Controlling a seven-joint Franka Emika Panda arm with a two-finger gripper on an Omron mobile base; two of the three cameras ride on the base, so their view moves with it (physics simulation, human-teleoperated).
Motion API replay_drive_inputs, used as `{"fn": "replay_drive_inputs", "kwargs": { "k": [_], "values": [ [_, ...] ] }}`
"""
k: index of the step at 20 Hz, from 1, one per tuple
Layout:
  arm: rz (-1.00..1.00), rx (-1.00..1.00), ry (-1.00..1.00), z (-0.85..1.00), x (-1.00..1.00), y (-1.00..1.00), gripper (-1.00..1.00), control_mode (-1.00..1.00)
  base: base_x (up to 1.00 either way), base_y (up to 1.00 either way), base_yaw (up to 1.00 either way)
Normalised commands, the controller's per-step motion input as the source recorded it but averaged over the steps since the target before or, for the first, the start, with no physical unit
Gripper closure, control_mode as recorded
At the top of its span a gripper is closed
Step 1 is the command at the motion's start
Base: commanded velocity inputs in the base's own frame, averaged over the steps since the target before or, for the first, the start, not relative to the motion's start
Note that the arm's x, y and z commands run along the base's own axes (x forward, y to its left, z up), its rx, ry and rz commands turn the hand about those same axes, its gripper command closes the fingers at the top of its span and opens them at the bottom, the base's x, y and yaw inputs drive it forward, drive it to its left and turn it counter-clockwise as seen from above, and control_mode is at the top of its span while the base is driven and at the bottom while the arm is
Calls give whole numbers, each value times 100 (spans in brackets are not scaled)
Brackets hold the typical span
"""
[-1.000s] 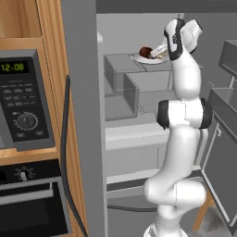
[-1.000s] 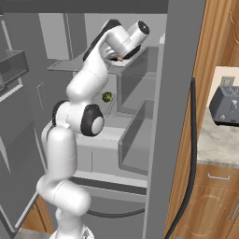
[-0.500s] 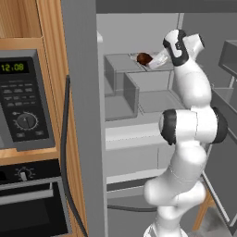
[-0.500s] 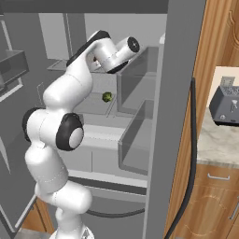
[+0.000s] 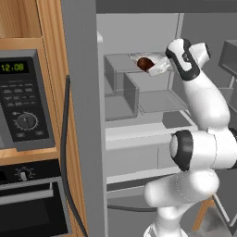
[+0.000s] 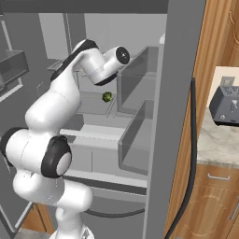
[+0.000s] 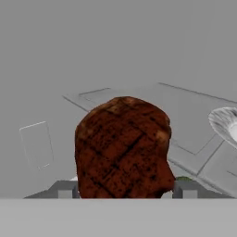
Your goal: Transport the steak from the fridge to the microwave and turn on the microwave.
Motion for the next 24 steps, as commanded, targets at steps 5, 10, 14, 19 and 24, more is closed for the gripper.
{"fn": "replay_drive_inputs", "kwargs": {
  "k": [5,10,14,19,24],
  "values": [
    [-9,0,10,6,-63,6,100,-100,0,0,0],
    [-18,0,13,0,-59,10,100,-100,0,0,0],
    [-21,0,8,-6,-58,17,100,-100,0,0,0],
    [-19,-1,5,-1,-52,9,100,-100,0,0,0],
    [-18,-1,-2,0,-58,-2,100,-100,0,0,0]
  ]
}}
